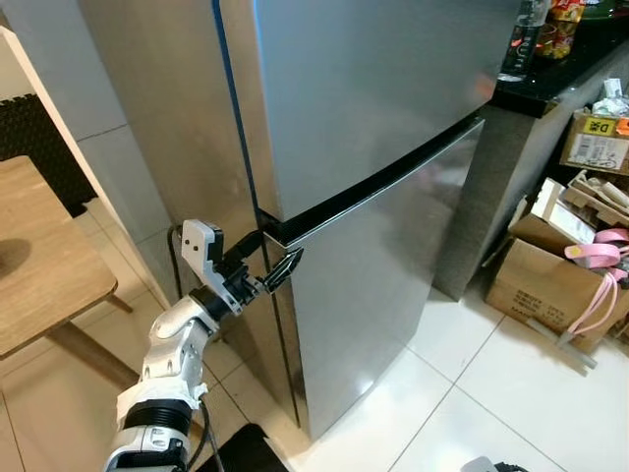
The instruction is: Restocking fridge
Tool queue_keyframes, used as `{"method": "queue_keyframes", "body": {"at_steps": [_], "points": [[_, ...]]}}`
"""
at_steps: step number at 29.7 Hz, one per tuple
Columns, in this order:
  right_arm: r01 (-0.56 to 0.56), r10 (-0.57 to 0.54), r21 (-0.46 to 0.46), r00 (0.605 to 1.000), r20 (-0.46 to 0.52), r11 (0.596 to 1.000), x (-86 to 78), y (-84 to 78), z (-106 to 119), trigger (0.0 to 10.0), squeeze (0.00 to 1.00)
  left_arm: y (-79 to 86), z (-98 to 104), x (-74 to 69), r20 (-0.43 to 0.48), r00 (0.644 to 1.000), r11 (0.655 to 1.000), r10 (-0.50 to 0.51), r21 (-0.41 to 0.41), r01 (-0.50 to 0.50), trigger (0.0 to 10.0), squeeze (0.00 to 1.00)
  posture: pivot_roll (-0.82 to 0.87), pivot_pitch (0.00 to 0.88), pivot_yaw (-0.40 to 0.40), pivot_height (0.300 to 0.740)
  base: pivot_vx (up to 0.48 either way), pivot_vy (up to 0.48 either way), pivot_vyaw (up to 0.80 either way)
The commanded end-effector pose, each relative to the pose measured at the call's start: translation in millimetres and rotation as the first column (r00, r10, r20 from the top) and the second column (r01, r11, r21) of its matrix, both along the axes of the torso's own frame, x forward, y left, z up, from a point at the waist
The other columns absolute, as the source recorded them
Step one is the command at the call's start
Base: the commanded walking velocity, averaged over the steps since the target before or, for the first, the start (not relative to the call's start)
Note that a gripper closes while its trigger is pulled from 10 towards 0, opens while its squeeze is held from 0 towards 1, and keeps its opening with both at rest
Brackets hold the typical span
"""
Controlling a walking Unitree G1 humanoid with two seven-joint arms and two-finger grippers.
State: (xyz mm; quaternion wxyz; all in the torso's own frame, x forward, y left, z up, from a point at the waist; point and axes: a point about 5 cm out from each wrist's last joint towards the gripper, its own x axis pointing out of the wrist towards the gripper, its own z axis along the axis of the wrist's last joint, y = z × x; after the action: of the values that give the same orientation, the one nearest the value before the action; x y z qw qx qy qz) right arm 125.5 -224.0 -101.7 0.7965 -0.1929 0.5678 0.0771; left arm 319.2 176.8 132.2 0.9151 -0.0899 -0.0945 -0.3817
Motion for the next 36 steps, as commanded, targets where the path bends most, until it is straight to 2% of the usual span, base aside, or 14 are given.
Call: {"method": "queue_keyframes", "body": {"at_steps": [1, 8, 14, 15, 18, 24, 26, 27, 28, 30, 31, 33, 35, 36], "points": [[-0.003, 0.003, -0.009, 1.0, 0.007, 1.0, 2.0, -2.7, 1, 10.0, 0.0, -15.4, -6, -4.8, -0.021, 0.995, 0.995, -0.1, 0.014, 0.1, 10.0, 0.0, -0.13, 0.0, 0.005, 0.74, 0.0, 0.0, 0.0], [-0.004, 0.004, -0.01, 1.0, 0.015, 1.0, 5.4, -3.4, 2, 10.0, 0.0, -29.9, -13, -14.2, -0.053, 0.972, 0.973, -0.231, 0.006, 0.231, 10.0, 0.0, -0.12, 0.0, 0.005, 0.74, 0.0, 0.0, 0.0], [-0.003, 0.004, -0.008, 1.0, 0.02, 1.0, 8.0, -2.3, 3, 10.0, 0.0, -42.6, -17, -29.9, -0.086, 0.915, 0.919, -0.394, -0.019, 0.393, 10.0, 0.0, -0.12, 0.0, 0.009, 0.74, 0.0, 0.0, 0.0], [-0.003, 0.004, -0.008, 1.0, 0.02, 1.0, 8.0, -2.3, 3, 10.0, 0.0, -42.6, -17, -29.9, -0.086, 0.915, 0.919, -0.394, -0.019, 0.393, 10.0, 0.0, -0.12, 0.0, 0.009, 0.74, 0.0, 0.0, 0.0], [0.001, -0.001, 0.0, 1.0, 0.023, 1.0, 8.8, 0.4, 3, 10.0, 0.0, -47.9, -20, -38.1, -0.108, 0.88, 0.887, -0.462, -0.038, 0.461, 10.0, 0.0, -0.12, 0.0, 0.012, 0.74, 0.0, 0.0, 0.0], [0.004, -0.004, 0.003, 1.0, 0.023, 1.0, 9.2, 1.7, 3, 10.0, 0.0, -52.4, -18, -40.8, -0.105, 0.863, 0.87, -0.494, -0.052, 0.491, 10.0, 0.0, -0.12, 0.0, 0.016, 0.74, 0.0, 0.0, 0.0], [0.006, -0.006, 0.005, 1.0, 0.022, 1.0, 9.3, 2.2, 3, 10.0, 0.0, -68.3, -14, -49.6, -0.092, 0.818, 0.823, -0.567, -0.088, 0.561, 10.0, 0.0, -0.12, 0.0, 0.019, 0.74, 0.0, 0.0, 0.0], [0.007, -0.007, 0.007, 1.0, 0.022, 1.0, 9.2, 2.6, 2, 10.0, 0.0, -81.7, -12, -58.2, -0.079, 0.774, 0.777, -0.628, -0.117, 0.618, 10.0, 0.0, -0.12, 0.0, 0.021, 0.74, 0.0, 0.0, 0.0], [0.007, -0.007, 0.007, 1.0, 0.022, 1.0, 9.2, 2.6, 2, 10.0, 0.0, -81.7, -12, -58.2, -0.079, 0.774, 0.777, -0.628, -0.117, 0.618, 10.0, 0.0, -0.12, 0.0, 0.021, 0.74, 0.0, 0.0, 0.0], [0.01, -0.01, 0.009, 1.0, 0.022, 1.0, 9.1, 3.2, 2, 10.0, 0.0, -99.2, -7, -70.4, -0.053, 0.711, 0.709, -0.701, -0.151, 0.689, 10.0, 0.0, -0.12, 0.0, 0.025, 0.74, 0.0, 0.0, 0.0], [0.01, -0.01, 0.009, 1.0, 0.022, 1.0, 9.1, 3.2, 2, 10.0, 0.0, -99.2, -7, -70.4, -0.053, 0.711, 0.709, -0.701, -0.151, 0.689, 10.0, 0.0, -0.12, 0.0, 0.025, 0.74, 0.0, 0.0, 0.0], [0.013, -0.013, 0.011, 1.0, 0.023, 1.0, 9.1, 3.6, 2, 10.0, 0.0, -106.9, -2, -74.1, -0.03, 0.687, 0.681, -0.726, -0.167, 0.713, 10.0, 0.0, -0.13, 0.0, 0.026, 0.74, 0.0, 0.0, 0.0], [0.014, -0.015, 0.012, 1.0, 0.023, 1.0, 9.0, 3.7, 2, 10.0, 0.0, -107.8, 0, -72.5, -0.02, 0.689, 0.682, -0.724, -0.173, 0.711, 10.0, 0.0, -0.13, 0.0, 0.024, 0.74, 0.0, 0.0, 0.0], [0.015, -0.015, 0.012, 1.0, 0.022, 1.0, 8.5, 3.8, 2, 10.0, 0.0, -104.2, 2, -66.8, -0.016, 0.71, 0.701, -0.704, -0.179, 0.691, 10.0, 0.0, -0.13, 0.0, 0.025, 0.74, 0.0, 0.0, 0.0]]}}
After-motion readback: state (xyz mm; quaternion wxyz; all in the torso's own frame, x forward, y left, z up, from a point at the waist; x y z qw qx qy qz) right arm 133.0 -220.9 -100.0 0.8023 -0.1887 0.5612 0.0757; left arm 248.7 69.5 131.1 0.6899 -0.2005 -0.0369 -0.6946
